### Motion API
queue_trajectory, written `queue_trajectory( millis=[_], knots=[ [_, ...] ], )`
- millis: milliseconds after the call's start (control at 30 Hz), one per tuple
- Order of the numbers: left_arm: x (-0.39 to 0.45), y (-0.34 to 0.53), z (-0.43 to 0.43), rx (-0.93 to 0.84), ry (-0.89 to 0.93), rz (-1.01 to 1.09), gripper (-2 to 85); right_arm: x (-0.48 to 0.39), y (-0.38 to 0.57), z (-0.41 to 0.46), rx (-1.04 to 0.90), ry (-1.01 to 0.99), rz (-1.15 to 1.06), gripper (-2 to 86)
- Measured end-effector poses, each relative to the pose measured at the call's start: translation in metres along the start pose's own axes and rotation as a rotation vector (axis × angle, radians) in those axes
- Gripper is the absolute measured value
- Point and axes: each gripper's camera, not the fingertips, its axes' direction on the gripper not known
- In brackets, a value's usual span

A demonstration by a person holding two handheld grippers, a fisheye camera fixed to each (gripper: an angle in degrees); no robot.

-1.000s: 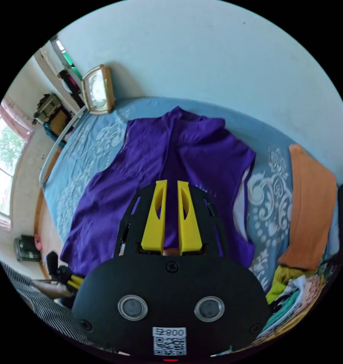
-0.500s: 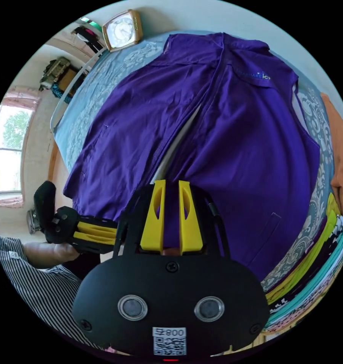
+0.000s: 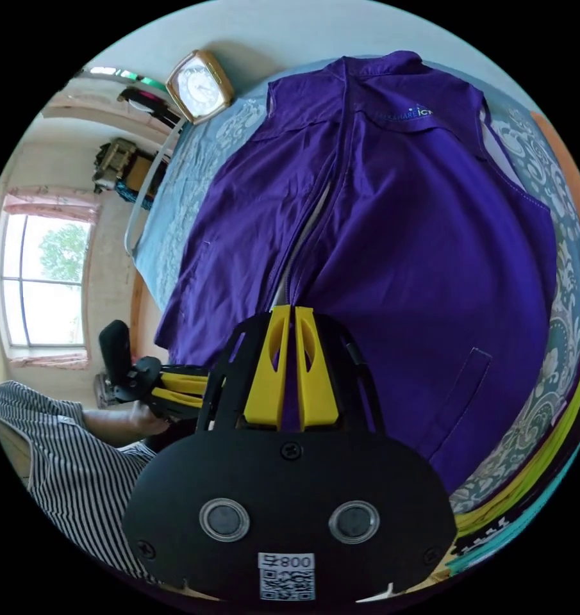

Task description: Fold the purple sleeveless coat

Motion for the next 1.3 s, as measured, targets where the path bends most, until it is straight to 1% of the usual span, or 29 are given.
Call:
queue_trajectory(
  millis=[100,167,267,367,533,800,1000,1133,1300],
  knots=[
    [0.001,-0.004,0.01,-0.031,0.029,0.02,6.9,0.014,0.012,-0.008,0.039,-0.098,0.016,1.4],
    [0.002,-0.006,0.016,-0.054,0.012,0.02,5.5,0.024,0.02,-0.011,0.05,-0.152,0.028,1.1],
    [0.001,-0.005,0.015,-0.052,0.029,0.014,2.5,0.032,0.029,-0.012,0.06,-0.184,0.033,0.9],
    [0.001,-0.001,0.001,-0.021,0.074,0.013,1.6,0.031,0.035,-0.016,0.074,-0.201,0.01,0.9],
    [-0.006,0.009,-0.028,0.031,0.064,0.001,1.0,0.018,0.033,-0.012,0.076,-0.19,-0.063,1.0],
    [-0.046,0.021,-0.015,-0.034,0.069,-0.119,0.9,0.025,0.026,0.049,-0.079,-0.082,-0.052,2.3],
    [-0.055,0.023,-0.023,-0.03,0.1,-0.116,1.0,0.034,0.036,0.041,-0.062,-0.105,-0.045,2.4],
    [-0.056,0.023,-0.027,-0.037,0.093,-0.107,1.0,0.033,0.036,0.01,0.051,0.019,-0.05,3.2],
    [-0.059,0.021,-0.035,-0.049,0.088,-0.089,1.0,0.029,-0.006,0.0,0.138,0.245,-0.089,5.7]
  ],
)
